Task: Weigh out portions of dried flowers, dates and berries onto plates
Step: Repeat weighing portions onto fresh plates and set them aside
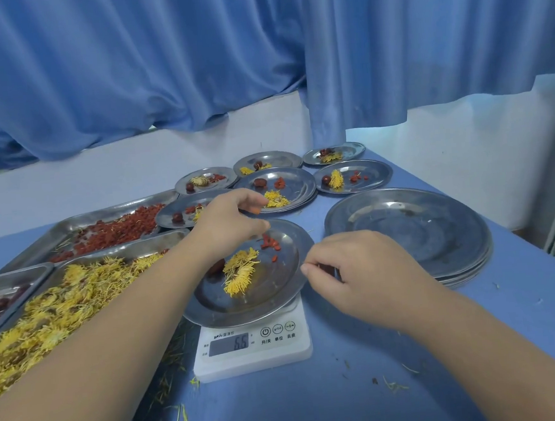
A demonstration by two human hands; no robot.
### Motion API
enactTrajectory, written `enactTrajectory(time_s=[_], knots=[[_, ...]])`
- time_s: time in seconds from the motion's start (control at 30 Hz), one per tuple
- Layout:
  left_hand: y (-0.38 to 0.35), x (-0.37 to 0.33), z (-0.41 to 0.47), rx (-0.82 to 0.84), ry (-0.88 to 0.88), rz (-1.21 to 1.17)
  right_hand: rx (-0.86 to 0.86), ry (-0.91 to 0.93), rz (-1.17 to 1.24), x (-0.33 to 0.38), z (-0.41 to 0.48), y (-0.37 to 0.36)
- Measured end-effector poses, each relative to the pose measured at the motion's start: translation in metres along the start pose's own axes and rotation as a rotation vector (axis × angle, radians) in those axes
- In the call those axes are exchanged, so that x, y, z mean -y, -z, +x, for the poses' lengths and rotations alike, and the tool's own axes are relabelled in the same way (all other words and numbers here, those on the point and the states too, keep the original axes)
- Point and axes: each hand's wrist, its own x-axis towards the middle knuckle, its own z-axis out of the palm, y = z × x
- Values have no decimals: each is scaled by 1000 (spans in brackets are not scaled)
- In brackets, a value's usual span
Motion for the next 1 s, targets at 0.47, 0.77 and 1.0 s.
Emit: enactTrajectory(time_s=[0.47,0.77,1.0], knots=[[30,-5,-71,-176,145,-824,-37,-89,57,-2,-1,-10],[43,25,-100,-593,252,-741,-72,-358,281,-3,1,-26],[37,26,-95,-582,373,-824,-9,-522,440,-1,1,-39]])
